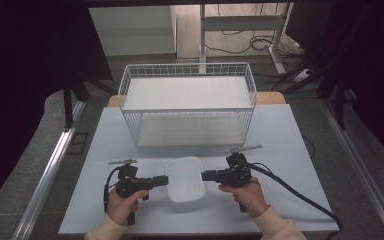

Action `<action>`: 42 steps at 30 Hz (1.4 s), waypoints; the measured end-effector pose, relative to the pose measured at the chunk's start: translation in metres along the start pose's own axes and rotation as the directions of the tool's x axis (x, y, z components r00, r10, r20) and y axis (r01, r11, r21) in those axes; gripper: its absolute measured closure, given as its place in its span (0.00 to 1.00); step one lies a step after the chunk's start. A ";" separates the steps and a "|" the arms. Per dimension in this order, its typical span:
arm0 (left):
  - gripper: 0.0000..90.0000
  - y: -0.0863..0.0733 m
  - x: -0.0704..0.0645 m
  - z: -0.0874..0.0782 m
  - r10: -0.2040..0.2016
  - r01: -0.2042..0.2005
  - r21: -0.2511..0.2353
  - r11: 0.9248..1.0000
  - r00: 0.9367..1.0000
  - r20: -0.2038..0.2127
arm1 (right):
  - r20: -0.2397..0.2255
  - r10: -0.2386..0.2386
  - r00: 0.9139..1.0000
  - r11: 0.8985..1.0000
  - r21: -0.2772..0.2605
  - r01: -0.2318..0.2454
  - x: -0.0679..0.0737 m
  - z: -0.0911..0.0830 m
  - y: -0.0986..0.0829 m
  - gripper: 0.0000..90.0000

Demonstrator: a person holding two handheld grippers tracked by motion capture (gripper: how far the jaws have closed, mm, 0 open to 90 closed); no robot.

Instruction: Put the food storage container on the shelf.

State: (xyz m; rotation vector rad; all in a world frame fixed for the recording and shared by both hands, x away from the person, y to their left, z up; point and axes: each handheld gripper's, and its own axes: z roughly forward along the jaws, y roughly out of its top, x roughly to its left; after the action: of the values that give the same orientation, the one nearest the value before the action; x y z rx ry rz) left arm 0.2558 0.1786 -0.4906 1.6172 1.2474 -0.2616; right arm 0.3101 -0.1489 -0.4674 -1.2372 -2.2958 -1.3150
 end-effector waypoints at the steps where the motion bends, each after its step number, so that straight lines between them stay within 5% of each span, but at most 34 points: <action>1: 0.89 0.000 0.000 0.000 0.000 0.000 0.000 1.000 1.000 0.000 | 0.000 0.000 1.000 1.000 0.000 0.000 0.000 0.000 0.000 0.87; 16: 0.89 0.010 -0.019 -0.009 0.101 -0.101 -0.025 0.995 0.995 -0.023 | 0.016 -0.104 0.994 0.993 -0.057 0.104 0.017 -0.018 0.009 0.88; 29: 0.88 0.022 -0.023 -0.011 0.127 -0.127 -0.031 0.991 0.992 -0.015 | 0.030 -0.161 0.986 0.983 -0.082 0.163 0.027 -0.029 0.018 0.88; 42: 0.88 0.062 -0.043 -0.019 0.193 -0.194 -0.057 0.979 0.981 -0.025 | 0.048 -0.217 0.975 0.966 -0.134 0.221 0.035 -0.048 0.051 0.88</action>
State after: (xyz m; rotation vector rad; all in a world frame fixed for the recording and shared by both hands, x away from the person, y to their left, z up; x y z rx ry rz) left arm 0.2803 0.1737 -0.4167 1.6793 1.0928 -0.0867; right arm 0.3176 -0.1551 -0.3896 -1.0753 -2.4599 -1.5628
